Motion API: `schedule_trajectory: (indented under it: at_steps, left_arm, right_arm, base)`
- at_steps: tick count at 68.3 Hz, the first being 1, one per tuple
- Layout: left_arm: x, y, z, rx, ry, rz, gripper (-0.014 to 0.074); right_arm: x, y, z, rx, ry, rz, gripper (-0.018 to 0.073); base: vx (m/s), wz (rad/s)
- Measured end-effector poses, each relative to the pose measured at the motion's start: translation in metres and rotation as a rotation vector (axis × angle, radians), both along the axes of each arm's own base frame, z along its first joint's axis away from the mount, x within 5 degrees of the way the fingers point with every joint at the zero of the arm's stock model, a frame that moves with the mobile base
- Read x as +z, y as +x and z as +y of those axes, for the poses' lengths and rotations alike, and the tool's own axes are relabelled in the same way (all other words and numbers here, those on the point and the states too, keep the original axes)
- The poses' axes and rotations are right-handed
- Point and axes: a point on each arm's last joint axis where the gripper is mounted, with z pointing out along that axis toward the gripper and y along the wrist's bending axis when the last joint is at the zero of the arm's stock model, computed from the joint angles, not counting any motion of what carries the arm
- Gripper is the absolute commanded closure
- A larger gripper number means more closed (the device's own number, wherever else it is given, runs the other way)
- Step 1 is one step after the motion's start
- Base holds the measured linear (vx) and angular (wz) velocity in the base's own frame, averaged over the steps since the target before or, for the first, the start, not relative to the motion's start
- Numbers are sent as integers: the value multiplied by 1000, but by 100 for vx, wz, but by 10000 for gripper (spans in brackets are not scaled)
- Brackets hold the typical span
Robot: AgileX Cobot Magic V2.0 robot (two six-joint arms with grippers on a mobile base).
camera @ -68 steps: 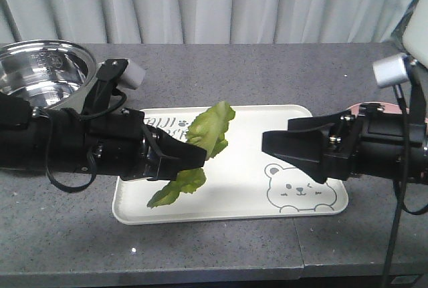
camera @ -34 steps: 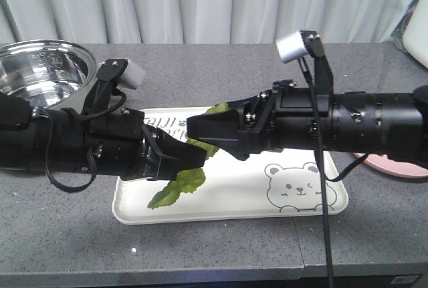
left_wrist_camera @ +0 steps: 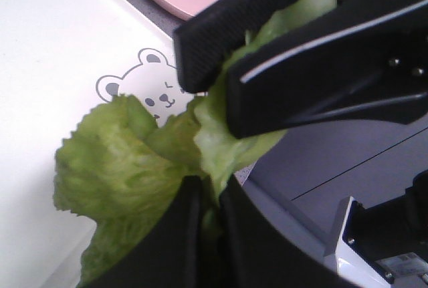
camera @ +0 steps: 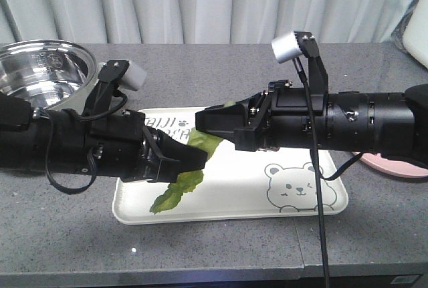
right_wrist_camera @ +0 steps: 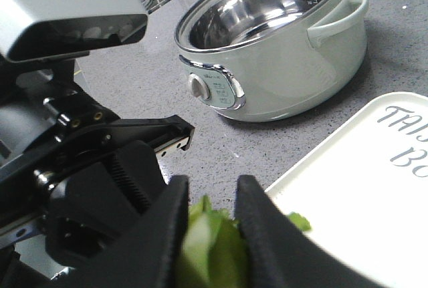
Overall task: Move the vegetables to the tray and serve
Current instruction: 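Move the right gripper to the lettuce and grasp it from the left gripper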
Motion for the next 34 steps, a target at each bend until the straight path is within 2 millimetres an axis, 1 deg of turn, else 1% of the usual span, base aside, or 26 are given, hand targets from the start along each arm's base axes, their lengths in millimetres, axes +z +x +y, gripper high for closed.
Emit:
schedule_trajectory:
  at_steps: [5, 12, 20, 28, 34]
  left_arm:
    - [0, 0, 0, 0, 0, 0, 578]
    - [0, 0, 0, 0, 0, 0, 511]
    - [0, 0, 0, 1, 0, 0, 359]
    - [0, 0, 0, 2, -2, 1, 186]
    - [0, 0, 0, 3, -3, 0, 103]
  right_arm:
    - [0, 0, 0, 1, 3, 1, 573]
    - [0, 0, 0, 2, 3, 1, 569]
    - [0, 0, 0, 1, 3, 0, 569]
    - [0, 0, 0, 2, -2, -2, 568]
    - [0, 0, 0, 3, -8, -4, 566]
  base:
    - [0, 0]
    - [0, 0]
    - [0, 0]
    - [0, 0]
    - [0, 0]
